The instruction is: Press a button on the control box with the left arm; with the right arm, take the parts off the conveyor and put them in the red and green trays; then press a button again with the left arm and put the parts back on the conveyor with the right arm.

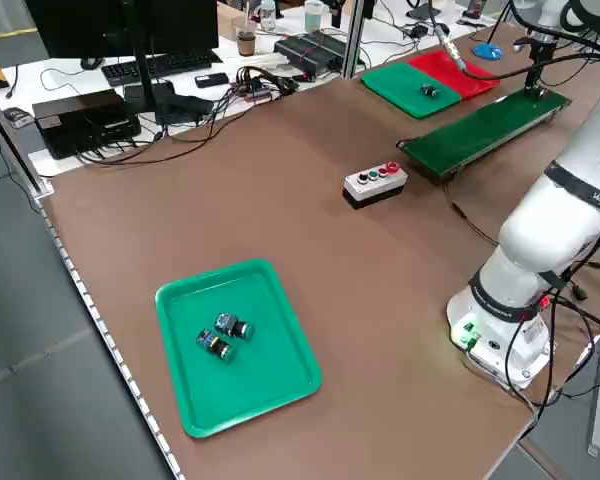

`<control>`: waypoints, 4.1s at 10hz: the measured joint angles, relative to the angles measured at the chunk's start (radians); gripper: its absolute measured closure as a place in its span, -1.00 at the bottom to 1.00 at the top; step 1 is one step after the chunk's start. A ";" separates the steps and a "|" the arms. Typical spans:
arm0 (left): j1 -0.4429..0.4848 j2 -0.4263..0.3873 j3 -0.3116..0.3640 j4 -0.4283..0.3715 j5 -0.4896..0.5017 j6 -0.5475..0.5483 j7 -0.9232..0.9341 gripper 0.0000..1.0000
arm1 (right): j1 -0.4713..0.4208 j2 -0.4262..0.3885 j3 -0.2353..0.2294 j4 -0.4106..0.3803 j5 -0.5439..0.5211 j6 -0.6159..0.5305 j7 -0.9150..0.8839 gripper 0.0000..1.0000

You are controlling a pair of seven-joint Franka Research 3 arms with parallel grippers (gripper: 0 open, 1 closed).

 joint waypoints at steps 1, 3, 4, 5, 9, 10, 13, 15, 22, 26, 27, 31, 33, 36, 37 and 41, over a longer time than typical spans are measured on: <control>0.000 0.000 0.000 0.000 0.000 0.000 0.000 -1.00 | 0.000 0.001 -0.001 0.001 0.000 0.003 0.000 -0.86; 0.000 0.000 0.000 0.000 0.000 0.000 0.000 -1.00 | 0.001 0.000 -0.001 0.053 0.000 -0.018 0.000 -0.99; 0.000 0.000 0.000 0.000 0.000 0.000 0.000 -1.00 | 0.004 -0.001 0.000 0.126 0.000 -0.070 0.000 -0.99; 0.000 0.001 0.000 0.000 0.000 0.000 0.000 -1.00 | 0.012 -0.002 0.000 0.207 0.002 -0.110 0.030 -0.99; -0.001 0.001 -0.001 0.000 0.000 0.000 0.000 -1.00 | 0.116 0.089 0.002 0.439 0.003 -0.128 0.336 -0.99; -0.001 0.001 -0.001 0.000 0.000 0.000 0.000 -1.00 | 0.130 0.142 0.002 0.500 0.003 -0.123 0.398 -0.99; -0.003 0.002 -0.001 0.000 0.000 0.000 0.000 -1.00 | 0.166 0.306 0.002 0.696 0.003 -0.110 0.583 -0.99; -0.003 0.002 -0.001 0.000 0.000 0.000 0.000 -1.00 | 0.170 0.386 0.001 0.763 0.003 0.006 0.679 -0.99; -0.003 0.002 -0.001 0.000 0.000 0.000 0.000 -1.00 | 0.209 0.544 0.000 0.778 0.003 0.320 0.773 -0.99; -0.003 0.002 -0.002 0.000 0.000 0.000 0.000 -1.00 | 0.213 0.632 -0.002 0.840 0.003 0.351 0.781 -0.99; -0.003 0.002 -0.002 0.000 0.000 0.000 0.000 -1.00 | 0.220 0.650 -0.005 0.847 0.003 0.359 0.781 -0.99; -0.007 0.002 -0.002 0.000 0.000 0.000 0.000 -1.00 | 0.258 0.709 -0.030 0.852 0.002 0.444 0.781 -0.98; -0.007 0.002 -0.002 0.000 0.000 0.000 0.000 -1.00 | 0.264 0.716 -0.034 0.854 0.002 0.456 0.782 -0.91; -0.007 0.002 -0.002 0.000 0.000 0.000 0.000 -1.00 | 0.264 0.716 -0.041 0.858 0.003 0.457 0.795 -0.31; -0.007 0.002 -0.002 0.000 0.000 0.000 0.000 -1.00 | 0.264 0.716 -0.042 0.858 0.003 0.457 0.816 -0.16; -0.010 0.002 -0.003 0.000 0.000 0.000 0.000 -1.00 | 0.268 0.716 -0.042 0.858 0.003 0.457 0.830 -0.07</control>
